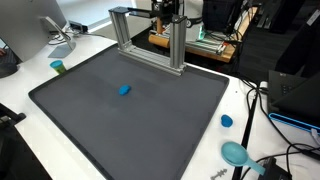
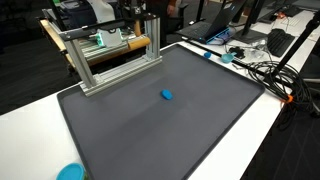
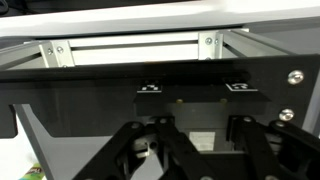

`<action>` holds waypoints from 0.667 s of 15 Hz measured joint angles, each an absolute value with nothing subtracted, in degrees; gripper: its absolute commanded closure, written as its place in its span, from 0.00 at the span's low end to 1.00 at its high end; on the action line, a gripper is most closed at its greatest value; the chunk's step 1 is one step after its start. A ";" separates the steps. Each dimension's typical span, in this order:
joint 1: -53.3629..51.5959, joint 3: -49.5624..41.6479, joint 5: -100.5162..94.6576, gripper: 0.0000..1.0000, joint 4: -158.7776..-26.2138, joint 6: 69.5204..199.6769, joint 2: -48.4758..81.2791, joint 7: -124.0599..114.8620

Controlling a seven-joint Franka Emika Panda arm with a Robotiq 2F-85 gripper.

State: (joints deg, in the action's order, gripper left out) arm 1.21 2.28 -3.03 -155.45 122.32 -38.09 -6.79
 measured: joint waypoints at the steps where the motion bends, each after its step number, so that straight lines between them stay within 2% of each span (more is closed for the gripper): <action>1: 1.38 2.63 -3.12 0.78 -155.43 122.32 -38.13 -7.50; 10: 2.01 2.44 -2.99 0.78 -154.61 123.47 -39.68 -9.84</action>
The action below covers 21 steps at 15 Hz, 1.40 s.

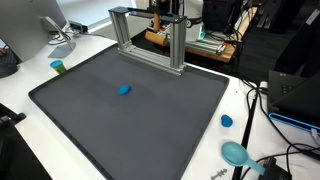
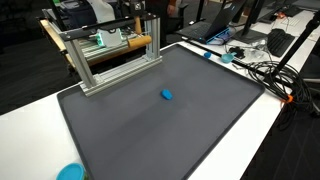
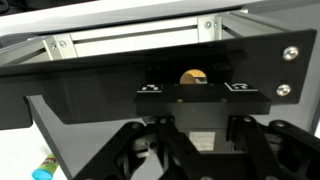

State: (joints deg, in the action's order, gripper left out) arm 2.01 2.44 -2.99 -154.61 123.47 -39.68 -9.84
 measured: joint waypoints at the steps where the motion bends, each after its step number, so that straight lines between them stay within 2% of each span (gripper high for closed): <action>1: 2.11 2.17 -3.00 0.78 -154.27 124.33 -40.23 -9.80; 7: 2.88 1.98 -3.88 0.78 -150.17 131.73 -39.38 -7.72; 12: 3.06 0.98 -4.56 0.78 -139.96 132.17 -28.53 -1.91; 13: 3.06 0.98 -4.77 0.53 -137.23 131.56 -25.32 -1.46; 17: 3.01 1.11 -4.89 0.53 -129.71 128.97 -15.58 -1.04; 18: 3.01 1.11 -4.92 0.78 -129.17 128.84 -14.92 -1.04; 21: 2.94 1.09 -4.91 0.78 -128.93 128.53 -14.47 -1.18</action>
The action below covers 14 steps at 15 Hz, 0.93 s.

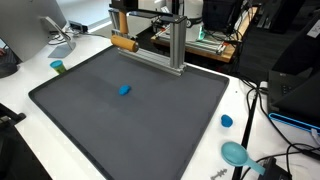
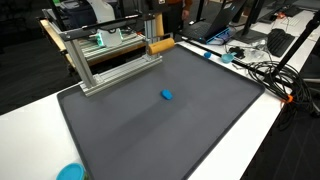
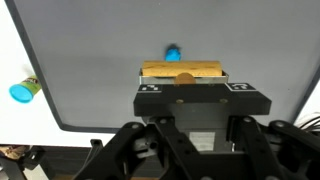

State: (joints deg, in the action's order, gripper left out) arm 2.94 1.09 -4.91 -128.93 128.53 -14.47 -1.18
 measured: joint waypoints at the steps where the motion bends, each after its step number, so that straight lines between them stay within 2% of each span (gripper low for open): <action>1: 2.92 1.11 -4.93 0.78 -128.93 128.69 -13.91 -1.53; 14: 2.17 0.99 -7.14 0.78 -117.96 129.30 5.01 -1.24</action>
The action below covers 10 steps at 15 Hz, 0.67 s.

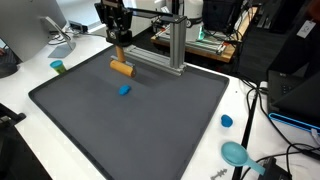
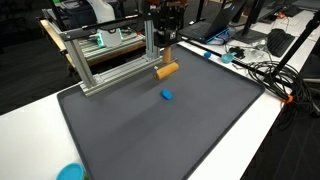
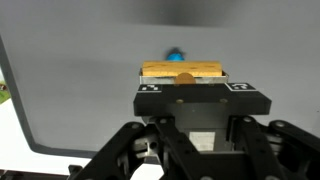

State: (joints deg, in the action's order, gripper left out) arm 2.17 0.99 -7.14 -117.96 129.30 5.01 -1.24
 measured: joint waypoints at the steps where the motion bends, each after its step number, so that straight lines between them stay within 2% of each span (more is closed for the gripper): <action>1: 2.17 0.82 -6.99 0.78 -117.54 129.32 6.19 -1.33; 4: 2.22 0.32 -5.54 0.78 -117.13 130.98 8.85 -1.33; 5: 2.25 0.18 -4.71 0.53 -117.13 131.91 9.50 -1.33; 10: 2.29 -0.07 -3.23 0.53 -117.05 132.67 10.42 -1.33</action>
